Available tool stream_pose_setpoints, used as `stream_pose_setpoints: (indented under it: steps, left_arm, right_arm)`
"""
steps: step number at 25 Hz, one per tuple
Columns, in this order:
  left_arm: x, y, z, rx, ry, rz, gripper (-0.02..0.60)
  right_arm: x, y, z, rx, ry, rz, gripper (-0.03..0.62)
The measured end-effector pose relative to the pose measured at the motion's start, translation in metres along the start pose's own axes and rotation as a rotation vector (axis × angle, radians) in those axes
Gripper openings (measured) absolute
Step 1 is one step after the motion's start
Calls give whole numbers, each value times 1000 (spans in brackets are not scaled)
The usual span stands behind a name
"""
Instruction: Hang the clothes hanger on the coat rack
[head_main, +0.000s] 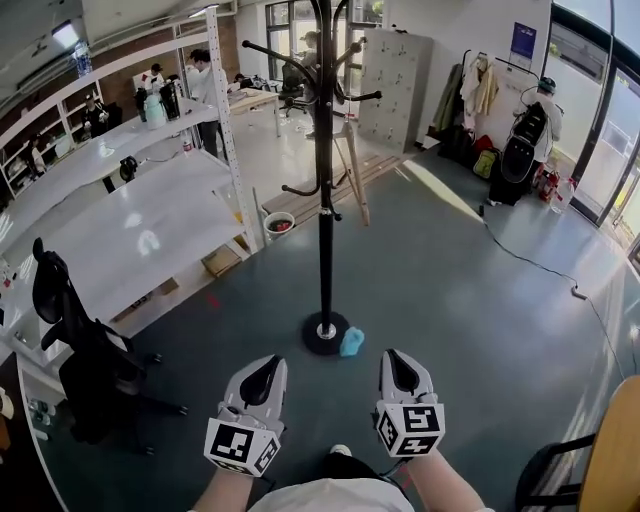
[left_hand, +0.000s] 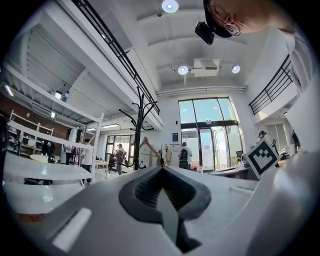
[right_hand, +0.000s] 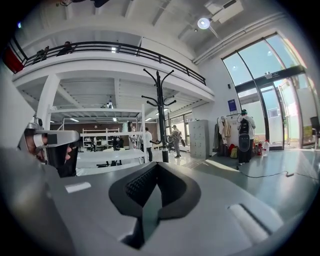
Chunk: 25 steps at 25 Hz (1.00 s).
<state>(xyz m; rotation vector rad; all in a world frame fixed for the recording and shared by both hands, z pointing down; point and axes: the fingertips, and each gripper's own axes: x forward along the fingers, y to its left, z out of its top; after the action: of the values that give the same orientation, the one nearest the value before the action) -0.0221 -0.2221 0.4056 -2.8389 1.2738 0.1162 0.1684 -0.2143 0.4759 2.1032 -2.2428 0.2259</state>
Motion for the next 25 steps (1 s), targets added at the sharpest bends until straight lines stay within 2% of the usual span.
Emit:
stream_pose_setpoints:
  steps: [13, 18, 25]
  left_arm:
    - [-137, -13, 9, -15, -1, -49, 0]
    - [-162, -28, 10, -12, -1, -55, 0]
    - [-188, -54, 22, -13, -6, -34, 0]
  right_arm:
    - [-109, 89, -4, -47, -11, -35, 26]
    - [-146, 104, -12, -44, -10, -36, 26]
    - [-190, 119, -13, -44, -9, 18, 25]
